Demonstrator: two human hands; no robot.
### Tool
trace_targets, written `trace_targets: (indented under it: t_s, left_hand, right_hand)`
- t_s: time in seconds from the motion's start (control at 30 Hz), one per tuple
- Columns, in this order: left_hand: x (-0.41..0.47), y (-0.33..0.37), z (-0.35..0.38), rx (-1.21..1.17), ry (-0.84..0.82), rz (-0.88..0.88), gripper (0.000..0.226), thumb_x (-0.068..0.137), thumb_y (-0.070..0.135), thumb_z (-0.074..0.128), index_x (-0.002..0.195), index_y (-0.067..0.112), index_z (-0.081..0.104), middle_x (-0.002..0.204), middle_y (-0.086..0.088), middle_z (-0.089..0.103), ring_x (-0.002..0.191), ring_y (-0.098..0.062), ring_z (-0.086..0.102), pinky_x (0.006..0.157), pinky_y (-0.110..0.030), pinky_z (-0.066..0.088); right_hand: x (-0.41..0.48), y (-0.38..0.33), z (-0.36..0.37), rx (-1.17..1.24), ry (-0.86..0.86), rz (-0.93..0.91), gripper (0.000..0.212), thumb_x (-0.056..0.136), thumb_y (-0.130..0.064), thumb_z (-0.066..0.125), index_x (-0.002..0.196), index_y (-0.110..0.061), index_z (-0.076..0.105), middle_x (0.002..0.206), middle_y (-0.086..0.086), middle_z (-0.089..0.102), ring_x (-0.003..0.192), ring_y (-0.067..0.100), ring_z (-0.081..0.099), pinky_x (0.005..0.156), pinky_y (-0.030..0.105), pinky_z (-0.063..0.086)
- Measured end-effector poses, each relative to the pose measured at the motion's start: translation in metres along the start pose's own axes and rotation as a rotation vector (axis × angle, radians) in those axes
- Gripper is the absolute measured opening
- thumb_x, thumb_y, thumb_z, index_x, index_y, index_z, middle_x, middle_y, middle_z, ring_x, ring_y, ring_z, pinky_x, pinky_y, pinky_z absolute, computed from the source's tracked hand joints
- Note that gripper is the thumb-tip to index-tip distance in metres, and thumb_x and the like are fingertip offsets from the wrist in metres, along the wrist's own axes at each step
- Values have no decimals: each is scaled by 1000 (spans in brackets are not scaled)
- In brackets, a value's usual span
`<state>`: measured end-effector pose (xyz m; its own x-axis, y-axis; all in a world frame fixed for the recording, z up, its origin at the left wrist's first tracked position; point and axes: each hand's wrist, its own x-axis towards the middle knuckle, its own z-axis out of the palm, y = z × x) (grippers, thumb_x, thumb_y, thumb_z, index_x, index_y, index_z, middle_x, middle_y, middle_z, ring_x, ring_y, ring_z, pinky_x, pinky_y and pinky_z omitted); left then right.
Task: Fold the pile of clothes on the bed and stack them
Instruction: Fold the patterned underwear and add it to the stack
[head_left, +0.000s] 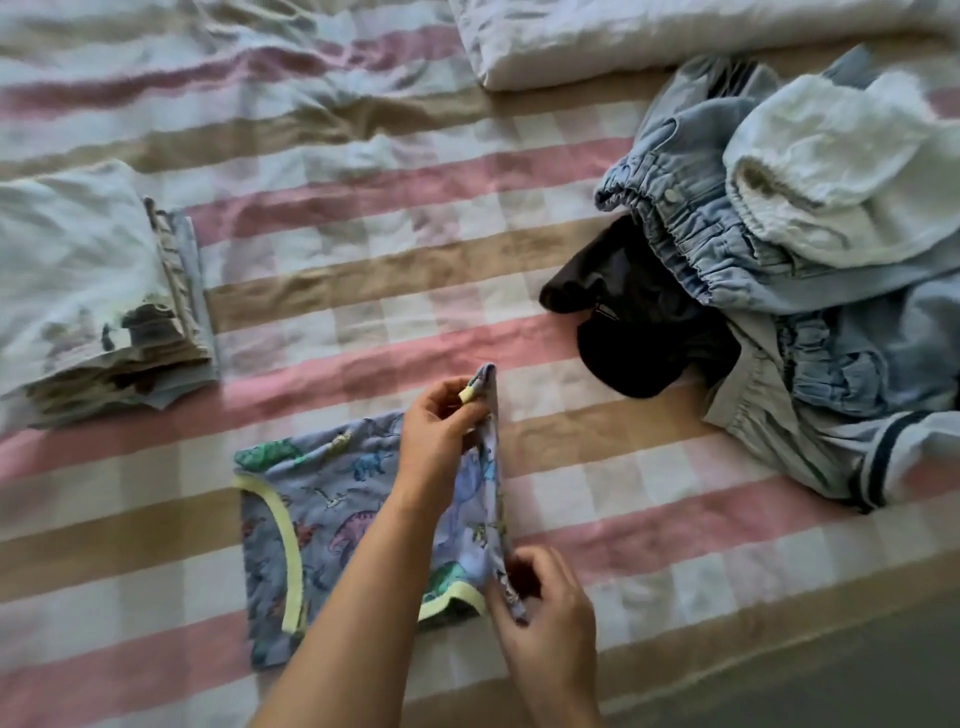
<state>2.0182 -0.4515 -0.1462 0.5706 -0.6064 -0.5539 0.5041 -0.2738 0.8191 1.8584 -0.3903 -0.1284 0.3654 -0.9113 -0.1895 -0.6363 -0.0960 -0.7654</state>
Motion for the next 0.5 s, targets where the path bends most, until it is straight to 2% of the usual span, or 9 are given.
trace_targets:
  t_s: [0.07,0.13,0.23,0.33,0.4,0.43,0.5]
  left_hand:
    - [-11,14,-39,-185,1,-39,28,86,-12,44,87,12,58,64,2,62,52,-9,56,48,-20,46]
    - [-19,24,-79,-335,25,-46,29,88,-13,39,87,9,57,64,2,67,56,-11,63,54,-22,53]
    - [-26,28,-138,-433,124,-50,28,90,-10,37,88,9,57,63,1,69,57,-10,66,57,-22,56]
    - [-25,19,-185,-420,224,-58,25,91,-9,38,92,7,57,67,-1,70,61,-13,67,58,-24,57]
    - [-19,8,-206,-348,291,-69,23,91,-9,40,96,5,58,72,-3,70,63,-14,67,58,-23,56]
    - [-15,2,-213,-286,337,-82,22,91,-9,41,101,3,57,78,-6,70,66,-15,66,61,-24,57]
    - [-7,-11,-225,-127,440,-87,28,90,-9,46,115,-1,54,100,-14,64,81,-19,62,79,-29,54]
  right_hand:
    - [-14,-17,18,-2,-19,-171,31,59,-1,76,77,-20,60,70,-5,56,62,8,51,55,16,40]
    - [-25,-38,42,10,7,-302,36,55,2,65,79,-24,58,70,-6,54,62,10,52,55,15,41]
    - [-39,-62,83,25,-27,-424,19,62,-6,51,71,-17,65,66,-2,56,64,10,51,58,17,44]
    - [-47,-73,117,-41,-202,-458,14,62,-11,56,72,-16,64,66,-1,56,65,12,50,57,21,43]
    - [-51,-75,136,-106,-353,-433,18,58,-11,66,74,-18,63,69,-2,57,66,12,52,57,21,44]
    - [-51,-75,144,-169,-419,-424,22,58,-11,69,78,-19,63,73,-3,59,70,12,55,60,21,44]
    - [-51,-74,158,-306,-563,-388,30,72,-16,63,102,-19,61,99,1,59,94,17,56,78,24,45]
